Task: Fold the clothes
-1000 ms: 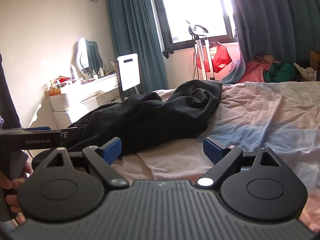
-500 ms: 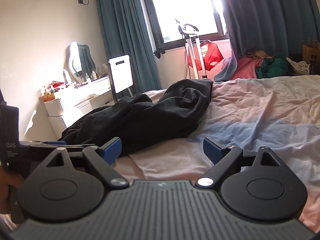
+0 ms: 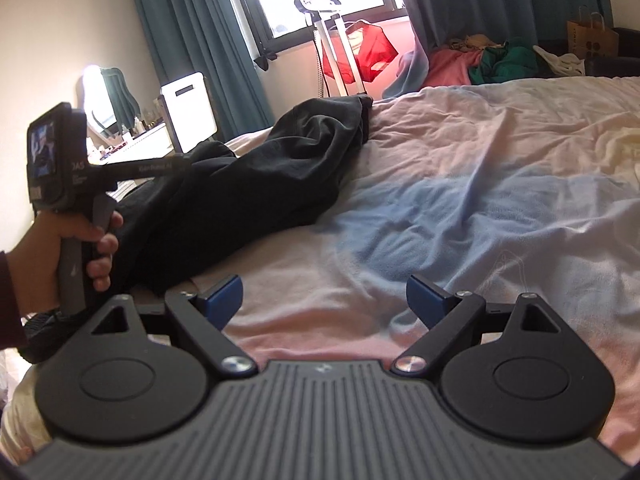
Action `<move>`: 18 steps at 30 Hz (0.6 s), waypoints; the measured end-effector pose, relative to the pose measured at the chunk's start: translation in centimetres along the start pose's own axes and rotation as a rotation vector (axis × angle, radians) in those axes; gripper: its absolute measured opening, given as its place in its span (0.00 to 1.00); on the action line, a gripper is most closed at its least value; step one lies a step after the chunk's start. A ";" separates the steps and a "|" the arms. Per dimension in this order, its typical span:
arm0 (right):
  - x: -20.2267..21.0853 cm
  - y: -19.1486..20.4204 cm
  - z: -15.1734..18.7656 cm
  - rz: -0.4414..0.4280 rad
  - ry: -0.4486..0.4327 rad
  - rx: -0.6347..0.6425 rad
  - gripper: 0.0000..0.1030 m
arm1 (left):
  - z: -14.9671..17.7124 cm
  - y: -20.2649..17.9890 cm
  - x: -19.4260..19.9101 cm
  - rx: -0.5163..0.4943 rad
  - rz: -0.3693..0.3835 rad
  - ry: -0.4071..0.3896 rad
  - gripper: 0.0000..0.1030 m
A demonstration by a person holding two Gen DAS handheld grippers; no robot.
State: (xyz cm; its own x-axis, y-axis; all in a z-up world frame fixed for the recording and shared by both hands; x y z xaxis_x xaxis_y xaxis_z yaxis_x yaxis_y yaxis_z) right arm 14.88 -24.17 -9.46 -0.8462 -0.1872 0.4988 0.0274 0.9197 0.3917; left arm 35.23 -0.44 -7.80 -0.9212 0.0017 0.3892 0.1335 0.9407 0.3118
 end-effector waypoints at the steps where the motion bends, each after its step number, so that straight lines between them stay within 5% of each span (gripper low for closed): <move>1: -0.6 -0.3 0.0 0.004 0.009 -0.010 0.88 | -0.6 -0.3 -1.1 0.000 0.012 -0.002 1.00; 4: -2.4 -1.0 0.4 0.011 0.048 -0.041 0.88 | -1.9 -1.2 -4.0 -0.002 0.055 0.003 0.95; 7: -4.1 -1.2 1.3 0.014 0.091 -0.043 0.88 | -2.2 -2.7 -6.8 -0.054 0.076 0.050 0.80; 9: -5.1 -1.3 1.8 0.021 0.114 -0.042 0.88 | -1.7 -3.4 -8.3 -0.110 0.058 0.092 0.57; 10: -5.6 -1.4 1.9 0.024 0.125 -0.043 0.88 | -1.5 -3.7 -9.1 -0.139 0.047 0.114 0.32; 11: -6.0 -1.4 2.0 0.025 0.133 -0.047 0.88 | -1.1 -3.9 -9.1 -0.152 0.051 0.121 0.18; 18: -6.2 -1.3 2.1 0.030 0.139 -0.045 0.88 | -2.0 -2.6 -1.6 -0.036 0.145 -0.007 0.05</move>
State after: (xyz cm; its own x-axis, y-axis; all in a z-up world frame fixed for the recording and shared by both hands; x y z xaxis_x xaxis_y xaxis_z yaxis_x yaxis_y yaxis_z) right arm 19.04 -23.50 -14.67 -0.7629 -0.2084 0.6120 0.0784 0.9098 0.4076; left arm 37.10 -3.51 -7.49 -0.8936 0.1391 0.4268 0.2785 0.9175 0.2838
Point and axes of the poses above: each gripper's, at about its wrist camera, not at the fingertips, and x roughly against the way its jaws point, y to its left, z to its underside, the point moved 7 cm from there along -x, roughly the way its jaws point, and after that the axes turned 5 degrees about -x, right-handed, at the moved point
